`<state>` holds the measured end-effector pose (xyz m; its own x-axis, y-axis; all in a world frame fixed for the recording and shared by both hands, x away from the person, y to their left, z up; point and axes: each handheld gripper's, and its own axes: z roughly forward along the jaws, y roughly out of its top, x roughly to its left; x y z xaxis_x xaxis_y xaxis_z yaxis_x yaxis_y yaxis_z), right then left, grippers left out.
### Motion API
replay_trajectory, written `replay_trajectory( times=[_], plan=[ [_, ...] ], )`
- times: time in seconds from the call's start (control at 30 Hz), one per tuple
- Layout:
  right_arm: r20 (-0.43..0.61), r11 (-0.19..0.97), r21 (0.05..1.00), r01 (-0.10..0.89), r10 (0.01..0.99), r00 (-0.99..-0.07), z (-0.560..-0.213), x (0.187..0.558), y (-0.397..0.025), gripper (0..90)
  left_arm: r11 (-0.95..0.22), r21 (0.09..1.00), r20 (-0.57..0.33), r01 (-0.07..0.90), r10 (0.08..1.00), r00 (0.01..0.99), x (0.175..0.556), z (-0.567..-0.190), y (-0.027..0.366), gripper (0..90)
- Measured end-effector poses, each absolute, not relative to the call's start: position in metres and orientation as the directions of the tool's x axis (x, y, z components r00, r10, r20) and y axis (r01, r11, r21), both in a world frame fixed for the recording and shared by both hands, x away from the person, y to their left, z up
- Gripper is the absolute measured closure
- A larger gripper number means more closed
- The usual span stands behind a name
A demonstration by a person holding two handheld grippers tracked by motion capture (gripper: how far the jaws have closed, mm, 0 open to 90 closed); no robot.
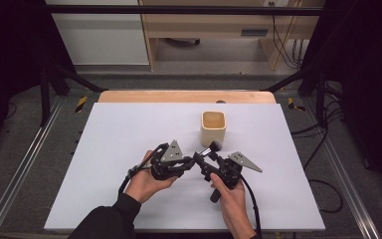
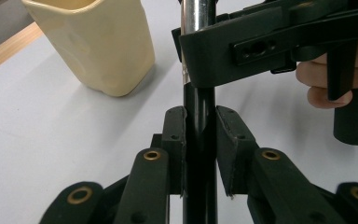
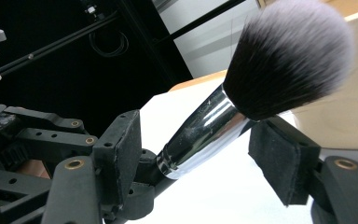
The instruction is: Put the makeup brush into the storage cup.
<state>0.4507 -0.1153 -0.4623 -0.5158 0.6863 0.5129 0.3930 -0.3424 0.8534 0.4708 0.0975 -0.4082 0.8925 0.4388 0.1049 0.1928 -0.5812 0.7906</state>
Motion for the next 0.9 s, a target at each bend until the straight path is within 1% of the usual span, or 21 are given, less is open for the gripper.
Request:
replay_trajectory(
  times=[0.17, 0.37, 0.63, 0.9],
  plan=[
    [0.516, -0.346, 0.852, 0.393, 0.682, -0.519, -0.4605, 0.4512, -0.1153, 37.5, -0.573, 0.797, 0.103, 0.192, 0.441, 0.892, 0.4706, -0.4069, 0.0976, 74.3],
    [0.509, -0.343, 0.857, 0.384, 0.676, -0.532, -0.4598, 0.4516, -0.1146, 44.9, -0.572, 0.798, 0.103, 0.192, 0.442, 0.891, 0.4702, -0.4064, 0.0977, 74.3],
    [0.529, -0.359, 0.845, 0.396, 0.663, -0.529, -0.4586, 0.4518, -0.1168, 54.0, -0.565, 0.803, 0.101, 0.191, 0.444, 0.890, 0.4697, -0.4049, 0.0986, 74.3],
    [0.546, -0.377, 0.836, 0.399, 0.643, -0.536, -0.4586, 0.4527, -0.1178, 57.6, -0.562, 0.805, 0.099, 0.191, 0.445, 0.890, 0.4693, -0.4047, 0.0988, 74.3]
  ],
)
